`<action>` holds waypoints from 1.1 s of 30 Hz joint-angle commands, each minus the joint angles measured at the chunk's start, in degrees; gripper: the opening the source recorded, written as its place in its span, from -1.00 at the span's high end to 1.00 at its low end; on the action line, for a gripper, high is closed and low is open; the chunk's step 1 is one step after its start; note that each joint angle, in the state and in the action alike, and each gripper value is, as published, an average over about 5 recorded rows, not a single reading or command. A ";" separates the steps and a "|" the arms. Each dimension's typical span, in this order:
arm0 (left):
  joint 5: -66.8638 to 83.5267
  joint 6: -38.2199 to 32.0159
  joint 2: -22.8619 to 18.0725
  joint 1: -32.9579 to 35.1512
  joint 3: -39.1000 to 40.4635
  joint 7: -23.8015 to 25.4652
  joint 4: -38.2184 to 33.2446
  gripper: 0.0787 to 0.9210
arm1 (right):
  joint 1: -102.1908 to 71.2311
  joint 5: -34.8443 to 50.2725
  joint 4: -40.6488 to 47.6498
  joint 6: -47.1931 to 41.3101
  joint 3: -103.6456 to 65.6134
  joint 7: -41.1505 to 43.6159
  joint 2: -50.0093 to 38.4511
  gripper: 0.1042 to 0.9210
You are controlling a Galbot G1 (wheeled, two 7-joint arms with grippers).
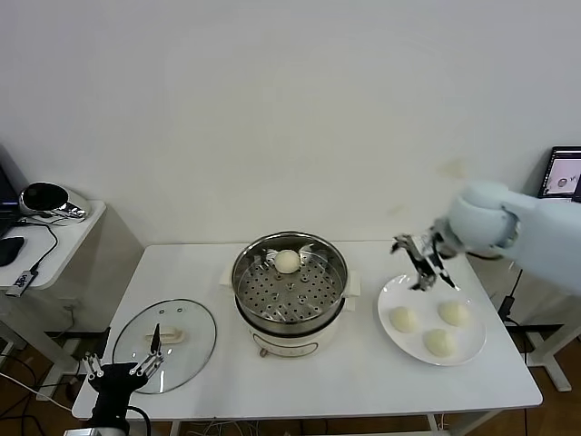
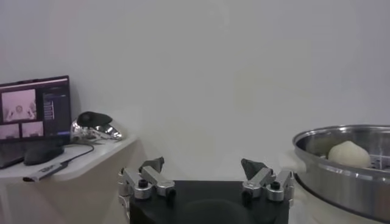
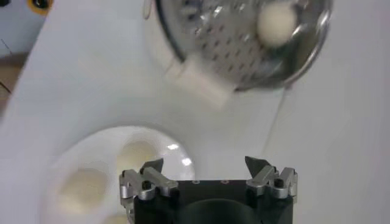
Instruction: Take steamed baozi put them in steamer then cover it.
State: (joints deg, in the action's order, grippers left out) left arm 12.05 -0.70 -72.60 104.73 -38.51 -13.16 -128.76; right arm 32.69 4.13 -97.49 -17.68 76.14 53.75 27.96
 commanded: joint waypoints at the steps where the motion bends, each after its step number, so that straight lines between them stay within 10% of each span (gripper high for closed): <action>1: -0.06 0.09 -0.05 0.35 -0.60 -0.17 0.00 -0.77 | -20.98 -6.62 2.11 -3.26 -14.36 -0.16 -6.04 -0.76; 33: 0.09 0.31 -0.86 0.39 -2.56 -0.16 0.60 -0.77 | -37.59 -13.54 27.02 5.36 -29.52 1.45 14.39 -0.76</action>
State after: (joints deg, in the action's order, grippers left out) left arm 12.14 -0.39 -73.45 105.08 -41.01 -13.29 -128.18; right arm -2.55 -8.41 -73.97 -13.28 48.81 54.98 39.44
